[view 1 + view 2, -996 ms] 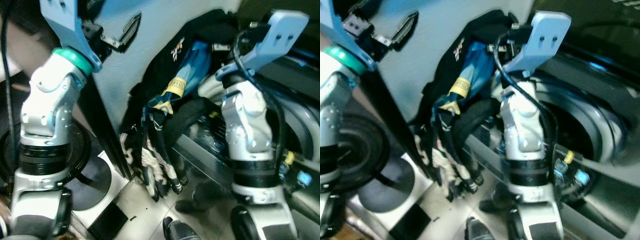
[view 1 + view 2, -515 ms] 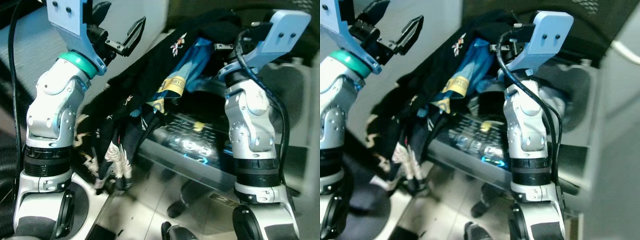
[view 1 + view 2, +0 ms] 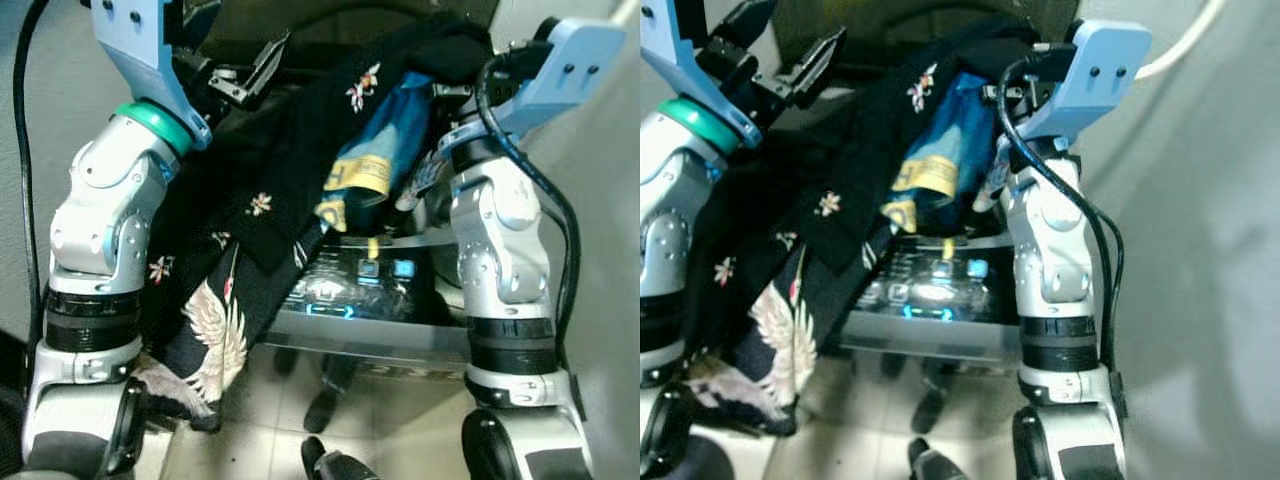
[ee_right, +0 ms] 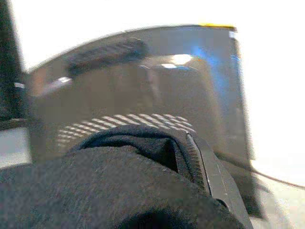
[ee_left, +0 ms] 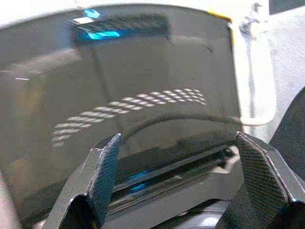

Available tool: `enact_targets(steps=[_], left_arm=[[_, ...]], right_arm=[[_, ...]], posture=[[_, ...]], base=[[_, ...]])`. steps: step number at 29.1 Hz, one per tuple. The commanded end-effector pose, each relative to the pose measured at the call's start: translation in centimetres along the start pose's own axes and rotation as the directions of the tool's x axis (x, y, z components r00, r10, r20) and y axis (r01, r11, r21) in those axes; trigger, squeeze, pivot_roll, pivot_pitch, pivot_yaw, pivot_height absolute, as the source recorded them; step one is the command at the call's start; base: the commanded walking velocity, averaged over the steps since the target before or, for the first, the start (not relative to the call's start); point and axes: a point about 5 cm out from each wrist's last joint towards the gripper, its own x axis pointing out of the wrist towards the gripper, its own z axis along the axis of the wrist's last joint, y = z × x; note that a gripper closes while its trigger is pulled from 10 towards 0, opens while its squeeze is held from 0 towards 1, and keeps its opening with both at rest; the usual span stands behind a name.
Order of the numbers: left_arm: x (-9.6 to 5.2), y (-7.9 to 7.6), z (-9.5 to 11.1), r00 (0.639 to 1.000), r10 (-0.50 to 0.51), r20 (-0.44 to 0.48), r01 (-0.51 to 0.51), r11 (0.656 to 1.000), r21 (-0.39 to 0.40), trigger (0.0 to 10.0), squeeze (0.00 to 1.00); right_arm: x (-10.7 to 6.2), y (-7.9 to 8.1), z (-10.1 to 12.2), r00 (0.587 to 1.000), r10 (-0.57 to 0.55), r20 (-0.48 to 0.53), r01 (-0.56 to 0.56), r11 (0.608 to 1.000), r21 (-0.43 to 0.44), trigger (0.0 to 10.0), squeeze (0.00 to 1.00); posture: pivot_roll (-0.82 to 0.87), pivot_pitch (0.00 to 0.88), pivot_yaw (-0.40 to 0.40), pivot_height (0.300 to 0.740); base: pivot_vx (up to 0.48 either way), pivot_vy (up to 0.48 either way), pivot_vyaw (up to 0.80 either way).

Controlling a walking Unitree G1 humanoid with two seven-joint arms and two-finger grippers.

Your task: Clothes washing

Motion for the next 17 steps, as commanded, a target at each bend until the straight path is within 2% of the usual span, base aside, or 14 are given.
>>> enact_targets(steps=[1, 13, 17], left_arm=[[-0.01, -0.15, 0.11, 1.000, -0.005, 0.000, 0.005, 1.000, 0.014, 10.0, 0.00], [-0.02, 0.02, -0.03, 1.000, 0.013, -0.007, -0.013, 1.000, 0.005, 10.0, 0.00], [-0.02, 0.07, -0.07, 1.000, 0.021, -0.007, -0.021, 1.000, -0.014, 10.0, 0.00]], right_arm=[[0.55, -0.11, 1.36, 0.998, -0.009, 0.060, 0.008, 1.000, 0.010, 10.0, 0.00], [0.95, -0.16, 1.76, 0.997, -0.023, 0.077, 0.020, 0.999, 0.049, 10.0, 0.00], [0.88, -0.03, 1.56, 0.997, -0.011, 0.073, 0.008, 0.999, 0.042, 10.0, 0.00]], posture=[[0.05, 0.078, 0.066, 0.740], [0.05, 0.081, 0.063, 0.740], [0.05, 0.082, 0.062, 0.740]], base=[[0.000, 0.000, -0.80], [0.000, 0.000, -0.80], [0.000, 0.000, 0.00]])
